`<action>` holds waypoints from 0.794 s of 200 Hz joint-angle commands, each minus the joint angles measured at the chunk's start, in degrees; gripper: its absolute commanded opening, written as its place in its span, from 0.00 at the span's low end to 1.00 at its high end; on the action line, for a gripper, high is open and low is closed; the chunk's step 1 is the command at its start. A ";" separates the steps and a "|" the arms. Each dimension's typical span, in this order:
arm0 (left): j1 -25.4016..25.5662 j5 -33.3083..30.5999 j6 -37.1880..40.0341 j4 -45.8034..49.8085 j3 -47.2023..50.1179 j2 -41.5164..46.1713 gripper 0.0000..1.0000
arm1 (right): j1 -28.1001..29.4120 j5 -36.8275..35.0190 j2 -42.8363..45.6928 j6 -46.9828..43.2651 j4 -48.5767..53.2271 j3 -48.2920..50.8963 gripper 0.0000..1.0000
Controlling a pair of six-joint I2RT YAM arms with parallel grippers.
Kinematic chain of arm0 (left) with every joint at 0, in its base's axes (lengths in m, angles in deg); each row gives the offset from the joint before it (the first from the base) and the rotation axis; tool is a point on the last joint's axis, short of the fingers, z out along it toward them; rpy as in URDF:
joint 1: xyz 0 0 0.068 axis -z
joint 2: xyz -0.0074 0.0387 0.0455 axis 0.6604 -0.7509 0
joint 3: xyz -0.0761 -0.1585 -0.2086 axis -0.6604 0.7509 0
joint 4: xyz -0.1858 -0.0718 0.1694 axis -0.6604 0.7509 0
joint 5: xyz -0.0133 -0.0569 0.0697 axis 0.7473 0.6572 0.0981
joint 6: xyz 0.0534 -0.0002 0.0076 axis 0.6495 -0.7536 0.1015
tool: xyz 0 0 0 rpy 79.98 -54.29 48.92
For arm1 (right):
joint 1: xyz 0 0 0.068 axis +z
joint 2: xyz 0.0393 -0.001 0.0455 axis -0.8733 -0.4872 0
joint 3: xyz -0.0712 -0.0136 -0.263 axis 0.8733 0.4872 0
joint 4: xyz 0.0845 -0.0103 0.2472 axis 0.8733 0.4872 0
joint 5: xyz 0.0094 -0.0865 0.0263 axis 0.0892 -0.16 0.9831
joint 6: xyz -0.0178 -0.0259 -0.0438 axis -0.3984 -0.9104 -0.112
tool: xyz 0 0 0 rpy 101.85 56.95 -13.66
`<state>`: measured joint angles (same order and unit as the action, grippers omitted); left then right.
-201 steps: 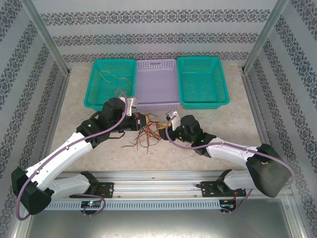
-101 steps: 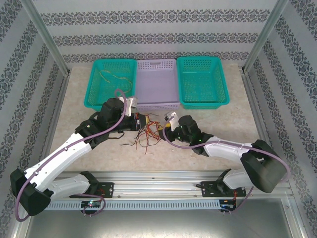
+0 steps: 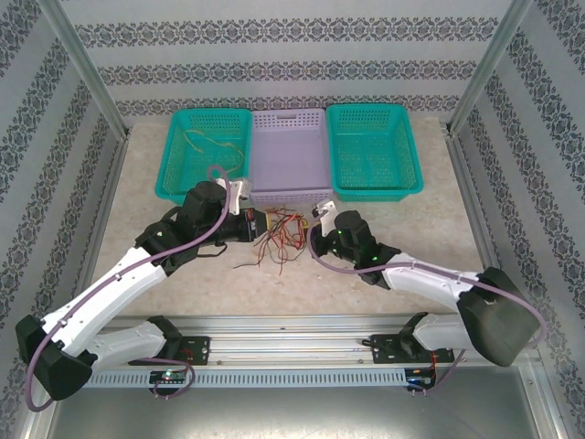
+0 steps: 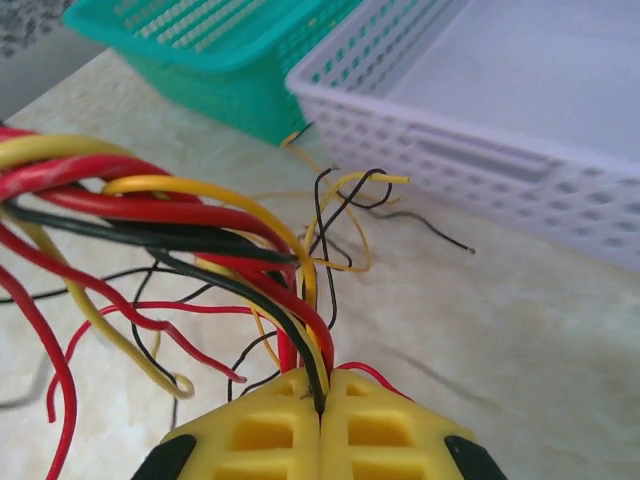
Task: Untangle the cables
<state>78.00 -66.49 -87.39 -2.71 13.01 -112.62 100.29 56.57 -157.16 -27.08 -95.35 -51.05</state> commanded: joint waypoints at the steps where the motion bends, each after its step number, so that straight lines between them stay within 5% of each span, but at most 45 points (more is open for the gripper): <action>1: -0.66 -3.58 4.15 3.60 -5.32 2.53 0.00 | -2.85 -6.51 2.73 3.81 4.13 2.62 0.00; 74: -5.93 -17.33 14.99 19.83 -19.61 3.72 0.00 | -14.71 -2.83 3.12 8.31 19.11 -0.14 0.00; 123: -9.80 -23.61 17.78 21.50 -26.23 5.63 0.00 | -16.12 -3.34 -1.08 8.21 22.60 -2.22 0.00; 159: -9.89 -15.39 17.22 18.33 -24.57 4.71 0.00 | -13.49 1.44 4.00 6.31 15.59 0.79 0.00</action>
<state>68.58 -86.25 -71.52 16.17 -12.80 -107.05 84.64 54.64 -156.85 -19.64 -77.29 -51.75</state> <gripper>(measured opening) 0.041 0.041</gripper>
